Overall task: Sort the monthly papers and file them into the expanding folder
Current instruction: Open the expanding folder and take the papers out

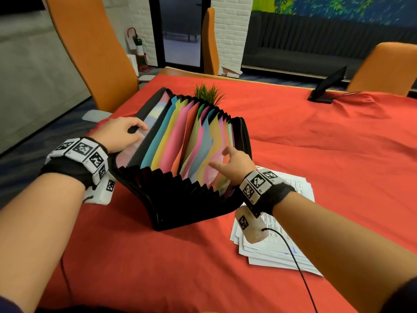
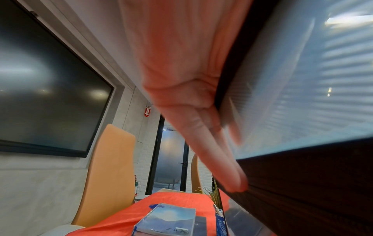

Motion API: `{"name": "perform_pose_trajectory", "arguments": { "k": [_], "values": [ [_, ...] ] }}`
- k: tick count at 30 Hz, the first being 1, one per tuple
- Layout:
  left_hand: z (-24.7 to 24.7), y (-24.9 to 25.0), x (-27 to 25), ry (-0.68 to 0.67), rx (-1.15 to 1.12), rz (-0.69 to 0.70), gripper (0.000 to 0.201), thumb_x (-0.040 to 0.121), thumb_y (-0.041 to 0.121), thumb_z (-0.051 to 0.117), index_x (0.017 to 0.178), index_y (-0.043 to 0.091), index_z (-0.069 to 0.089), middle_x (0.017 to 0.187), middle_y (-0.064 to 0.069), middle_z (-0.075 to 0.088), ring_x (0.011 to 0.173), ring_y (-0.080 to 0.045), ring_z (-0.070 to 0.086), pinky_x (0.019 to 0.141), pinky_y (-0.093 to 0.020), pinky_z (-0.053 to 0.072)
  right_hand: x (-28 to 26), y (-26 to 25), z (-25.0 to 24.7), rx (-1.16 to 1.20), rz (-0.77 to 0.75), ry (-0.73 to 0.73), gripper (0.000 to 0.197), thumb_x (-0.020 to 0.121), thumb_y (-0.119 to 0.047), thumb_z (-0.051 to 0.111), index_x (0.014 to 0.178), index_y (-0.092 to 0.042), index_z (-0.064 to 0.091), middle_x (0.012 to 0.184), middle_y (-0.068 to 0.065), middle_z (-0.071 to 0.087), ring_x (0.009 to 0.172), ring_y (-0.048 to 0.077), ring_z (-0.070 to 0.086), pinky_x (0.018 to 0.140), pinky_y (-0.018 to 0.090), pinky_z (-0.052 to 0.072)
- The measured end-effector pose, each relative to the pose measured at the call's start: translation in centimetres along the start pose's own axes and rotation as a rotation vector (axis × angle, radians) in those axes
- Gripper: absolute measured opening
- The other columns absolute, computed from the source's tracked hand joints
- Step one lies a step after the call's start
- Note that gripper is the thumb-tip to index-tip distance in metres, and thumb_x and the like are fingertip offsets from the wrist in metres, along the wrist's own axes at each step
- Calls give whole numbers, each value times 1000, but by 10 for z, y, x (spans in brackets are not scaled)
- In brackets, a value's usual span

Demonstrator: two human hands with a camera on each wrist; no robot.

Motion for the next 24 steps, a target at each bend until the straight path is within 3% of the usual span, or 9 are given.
{"name": "perform_pose_trajectory", "arguments": {
  "k": [3,5,8,12,15,18,22,24],
  "values": [
    [1,0,1,-6,-16,6,24,90,16,55,111,25,62,123,-2,60,112,-22,53,84,-30,38,-2,-2,6,-71,58,-42,72,70,-68,58,112,-10,48,118,11,45,84,23,53,67,30,44],
    [2,0,1,-8,-15,13,25,89,15,55,111,25,62,123,-2,60,114,-22,52,85,-30,38,1,4,10,-130,147,-79,65,69,-68,59,94,-9,50,117,13,42,80,25,53,64,29,43],
    [2,-1,1,2,-43,24,25,89,13,56,111,23,63,122,-1,60,115,-20,52,87,-28,37,6,13,21,-181,233,-155,47,72,-58,62,76,-12,52,111,14,44,83,24,47,68,30,42],
    [4,-1,1,-4,-62,22,24,89,14,56,108,25,63,121,0,60,112,-19,52,85,-29,37,16,26,32,-130,288,-173,27,68,-32,71,83,-10,65,111,12,57,88,27,60,75,31,51],
    [4,3,3,-8,-49,24,25,89,12,55,110,23,63,121,0,60,114,-20,51,86,-28,36,21,33,16,-24,270,-119,21,74,-11,65,91,0,66,97,14,65,84,27,63,69,30,52],
    [4,10,7,-17,-20,38,28,87,9,55,111,21,63,120,-3,60,112,-22,52,83,-28,37,15,45,-31,75,239,22,12,77,0,53,79,-3,64,72,14,58,64,25,59,53,26,48],
    [4,8,15,-63,8,29,30,86,6,55,109,24,62,124,-6,60,112,-26,53,90,-36,44,-3,95,-95,108,228,210,16,74,-2,56,75,-12,67,70,11,58,70,21,54,65,28,42],
    [6,9,18,-78,1,32,27,87,7,56,107,24,62,125,-9,59,111,-28,54,92,-41,45,-15,134,-112,162,285,271,13,71,-3,59,65,-13,64,68,12,57,66,21,53,66,32,46]
  ]
}}
Point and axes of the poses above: each hand's wrist, its own x-axis towards the middle knuckle, its own z-axis out of the palm, y = z × x, the point moved 6 cm from there along x, towards the middle knuckle
